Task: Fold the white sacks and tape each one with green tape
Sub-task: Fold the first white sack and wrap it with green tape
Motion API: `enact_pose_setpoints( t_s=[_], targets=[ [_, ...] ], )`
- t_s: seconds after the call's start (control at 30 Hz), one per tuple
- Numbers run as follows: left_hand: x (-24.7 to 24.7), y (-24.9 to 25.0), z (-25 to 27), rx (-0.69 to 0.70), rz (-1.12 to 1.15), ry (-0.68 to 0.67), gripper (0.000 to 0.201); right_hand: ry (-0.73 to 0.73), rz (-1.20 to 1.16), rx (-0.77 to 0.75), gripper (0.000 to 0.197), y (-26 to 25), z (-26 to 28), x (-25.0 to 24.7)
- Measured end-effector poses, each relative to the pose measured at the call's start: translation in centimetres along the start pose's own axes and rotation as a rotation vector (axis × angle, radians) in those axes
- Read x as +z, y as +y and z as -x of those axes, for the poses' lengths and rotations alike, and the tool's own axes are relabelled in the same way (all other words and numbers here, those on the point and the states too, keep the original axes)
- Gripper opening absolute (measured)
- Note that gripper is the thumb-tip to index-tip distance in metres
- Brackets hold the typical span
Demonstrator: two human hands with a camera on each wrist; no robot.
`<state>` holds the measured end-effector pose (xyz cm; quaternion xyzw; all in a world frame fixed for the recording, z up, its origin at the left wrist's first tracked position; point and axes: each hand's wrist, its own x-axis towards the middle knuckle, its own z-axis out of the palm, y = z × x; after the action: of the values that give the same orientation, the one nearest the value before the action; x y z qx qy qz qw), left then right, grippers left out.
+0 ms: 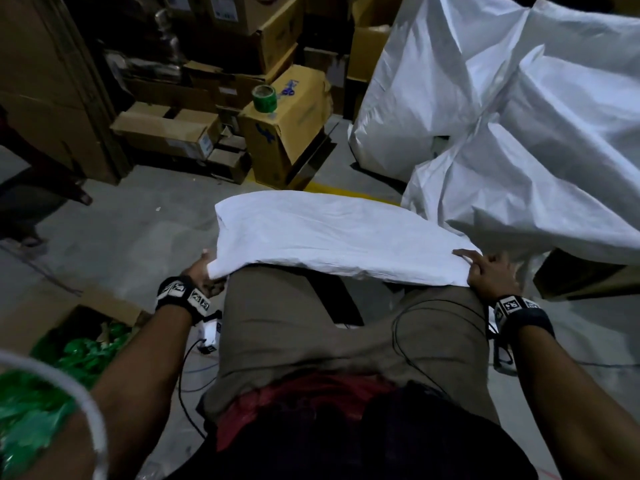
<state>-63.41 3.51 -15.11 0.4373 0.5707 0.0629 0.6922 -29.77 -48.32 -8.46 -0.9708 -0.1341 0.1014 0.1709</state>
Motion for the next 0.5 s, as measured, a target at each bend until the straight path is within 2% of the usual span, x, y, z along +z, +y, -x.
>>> enact_pose_setpoints(
  t_s=[0.03,0.1,0.17,0.23,0.37,0.43,0.5],
  targets=[
    [0.0,0.4,1.6,0.019,0.109,-0.018,0.064,0.001,-0.007,0.001,0.053,0.1,-0.1,0.0],
    [0.7,1.4,4.6,0.103,0.186,-0.105,0.053,0.0,-0.011,0.007,0.053,0.0,-0.1,-0.1],
    [0.2,2.0,6.0,0.212,0.287,-0.232,0.042,0.019,-0.022,0.015,0.053,0.0,0.1,0.0],
    [-1.2,2.6,5.9,0.276,0.3,-0.28,0.028,0.04,-0.013,0.0,0.055,-0.1,0.3,0.0],
    [-2.0,5.8,5.9,0.297,0.139,-0.198,0.029,0.054,0.196,0.059,0.045,-1.6,0.9,-0.7],
    [-1.2,7.6,6.6,0.31,0.097,-0.175,0.03,0.11,0.338,-0.006,0.038,-2.3,1.3,-1.3],
    [-0.5,9.3,7.2,0.316,0.047,-0.162,0.03,0.09,0.433,-0.124,0.042,-3.7,1.4,-2.3]
  ],
)
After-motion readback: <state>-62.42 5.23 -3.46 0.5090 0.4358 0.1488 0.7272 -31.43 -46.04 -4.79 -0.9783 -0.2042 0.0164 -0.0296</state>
